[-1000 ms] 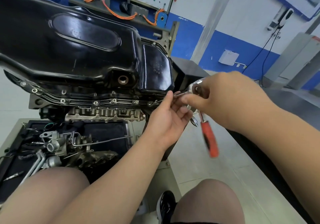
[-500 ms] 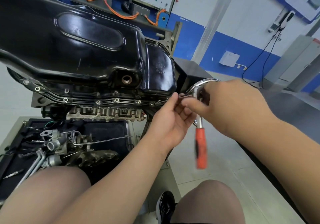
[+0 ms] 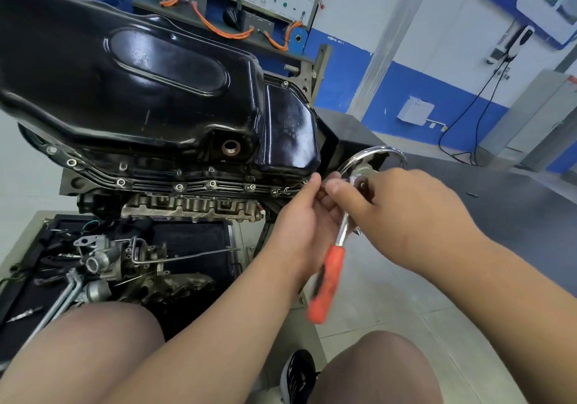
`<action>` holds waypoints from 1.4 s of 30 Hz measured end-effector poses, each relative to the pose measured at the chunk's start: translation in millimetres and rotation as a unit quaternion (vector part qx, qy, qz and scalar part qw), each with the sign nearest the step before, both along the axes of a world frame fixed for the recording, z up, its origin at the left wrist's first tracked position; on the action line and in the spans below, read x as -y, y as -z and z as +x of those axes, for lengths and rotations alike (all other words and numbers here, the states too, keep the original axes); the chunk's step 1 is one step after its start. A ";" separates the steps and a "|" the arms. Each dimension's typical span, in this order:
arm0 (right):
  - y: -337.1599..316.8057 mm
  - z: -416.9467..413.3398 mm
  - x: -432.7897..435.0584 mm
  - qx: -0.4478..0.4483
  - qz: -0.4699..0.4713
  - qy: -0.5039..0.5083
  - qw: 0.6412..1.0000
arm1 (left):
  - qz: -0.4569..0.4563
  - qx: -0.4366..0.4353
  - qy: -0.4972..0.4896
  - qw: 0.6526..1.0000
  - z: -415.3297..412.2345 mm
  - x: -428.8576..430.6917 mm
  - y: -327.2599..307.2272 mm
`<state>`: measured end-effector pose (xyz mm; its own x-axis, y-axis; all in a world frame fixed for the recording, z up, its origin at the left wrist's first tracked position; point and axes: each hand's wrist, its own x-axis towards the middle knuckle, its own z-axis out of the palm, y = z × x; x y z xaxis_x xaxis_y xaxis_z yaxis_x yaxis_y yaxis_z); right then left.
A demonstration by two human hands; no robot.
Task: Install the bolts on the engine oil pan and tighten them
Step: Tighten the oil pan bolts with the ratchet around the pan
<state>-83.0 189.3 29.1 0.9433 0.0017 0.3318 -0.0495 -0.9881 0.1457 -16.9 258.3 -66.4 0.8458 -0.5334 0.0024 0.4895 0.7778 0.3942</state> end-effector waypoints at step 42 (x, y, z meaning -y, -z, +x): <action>-14.7 2.3 7.7 0.062 -0.204 -0.105 0.971 | 0.044 0.021 -0.016 0.999 -2.2 -2.3 -3.7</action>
